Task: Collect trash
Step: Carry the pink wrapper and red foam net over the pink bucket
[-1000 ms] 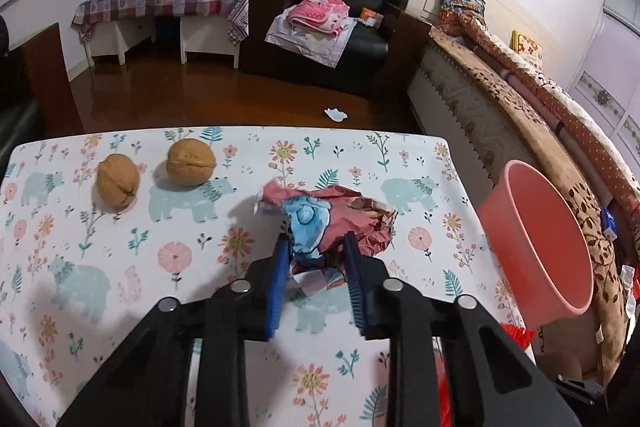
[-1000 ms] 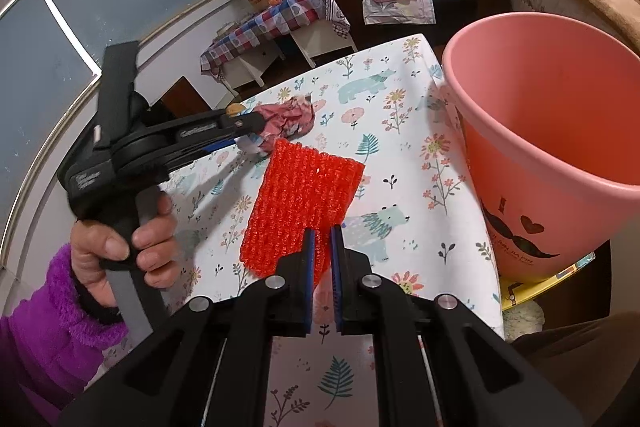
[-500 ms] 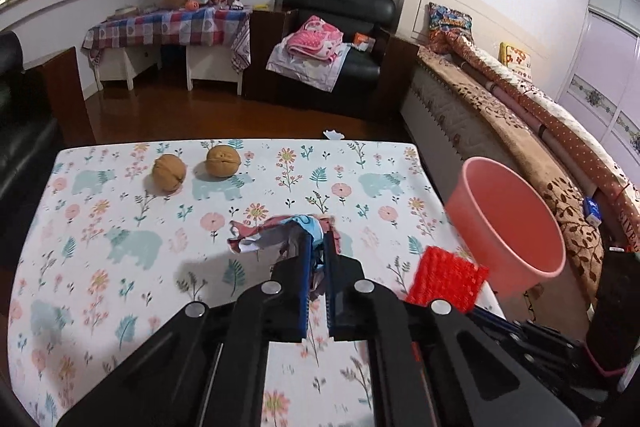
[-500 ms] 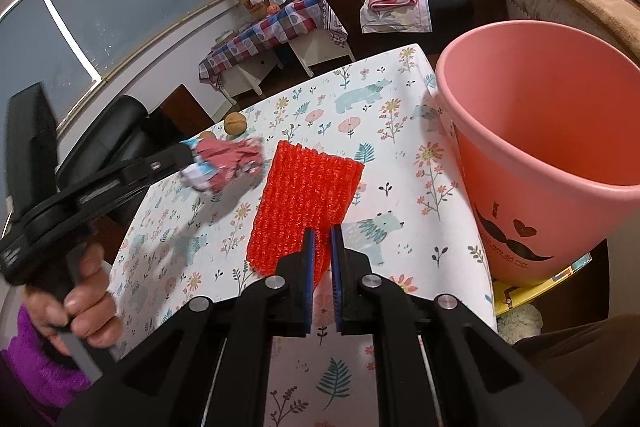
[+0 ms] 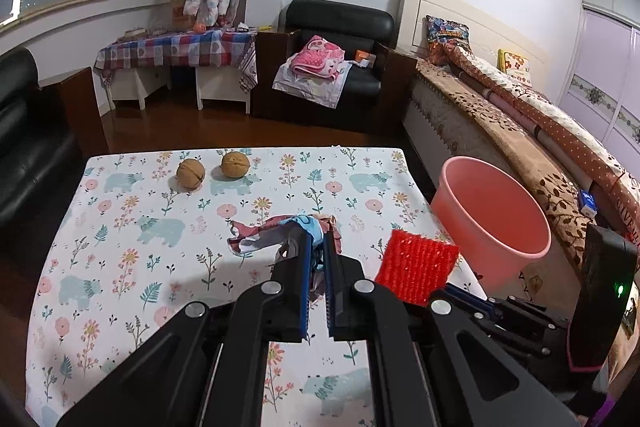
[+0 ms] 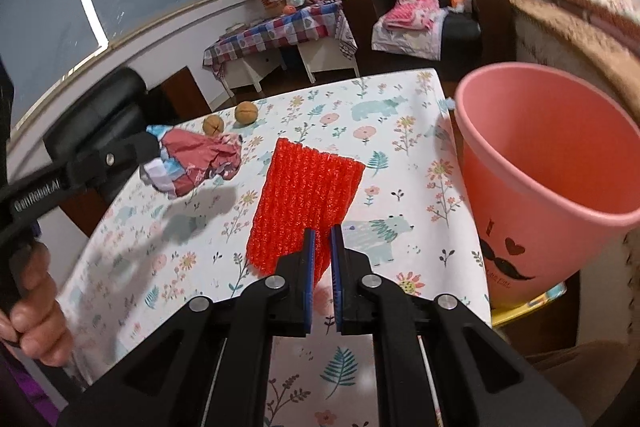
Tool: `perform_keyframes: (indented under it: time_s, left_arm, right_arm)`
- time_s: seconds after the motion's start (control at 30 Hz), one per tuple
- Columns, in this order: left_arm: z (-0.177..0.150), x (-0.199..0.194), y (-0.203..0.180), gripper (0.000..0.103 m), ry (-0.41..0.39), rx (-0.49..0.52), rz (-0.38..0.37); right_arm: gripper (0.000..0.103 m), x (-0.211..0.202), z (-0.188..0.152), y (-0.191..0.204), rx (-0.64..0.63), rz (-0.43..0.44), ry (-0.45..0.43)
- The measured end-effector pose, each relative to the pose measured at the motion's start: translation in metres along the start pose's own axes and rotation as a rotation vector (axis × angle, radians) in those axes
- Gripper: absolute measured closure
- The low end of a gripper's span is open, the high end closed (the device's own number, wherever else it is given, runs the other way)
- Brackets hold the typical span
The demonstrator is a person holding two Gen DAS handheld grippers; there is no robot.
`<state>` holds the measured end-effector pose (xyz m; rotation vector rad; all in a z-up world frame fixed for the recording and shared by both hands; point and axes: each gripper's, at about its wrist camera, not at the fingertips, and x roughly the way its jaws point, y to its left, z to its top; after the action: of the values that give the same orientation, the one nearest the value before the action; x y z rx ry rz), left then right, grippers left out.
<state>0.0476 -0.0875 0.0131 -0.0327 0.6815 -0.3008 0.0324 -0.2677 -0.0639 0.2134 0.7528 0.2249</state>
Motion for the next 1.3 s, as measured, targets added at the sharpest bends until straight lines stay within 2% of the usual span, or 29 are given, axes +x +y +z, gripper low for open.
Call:
perform_keyframes:
  time_s: [0.13,0.63,1.07,1.3]
  left_arm:
    - [-0.001,-0.007,-0.004,0.098,-0.012,0.009,0.006]
    - [-0.002,-0.017,-0.007,0.098,-0.026,-0.004,0.030]
    - [-0.004,-0.018,-0.013,0.098,-0.045,-0.020,-0.039]
    - [-0.001,-0.015,-0.023,0.098,-0.052,-0.005,-0.065]
  right_arm:
    - [0.095,-0.002,-0.002,0.008,-0.046,-0.017,-0.010]
    - [0.095,-0.003,0.000,0.008,-0.051,-0.015,-0.022]
    - [0.095,-0.010,-0.001,0.009,-0.045,0.000,-0.059]
    - [0.095,-0.016,-0.001,0.004,-0.013,0.040,-0.078]
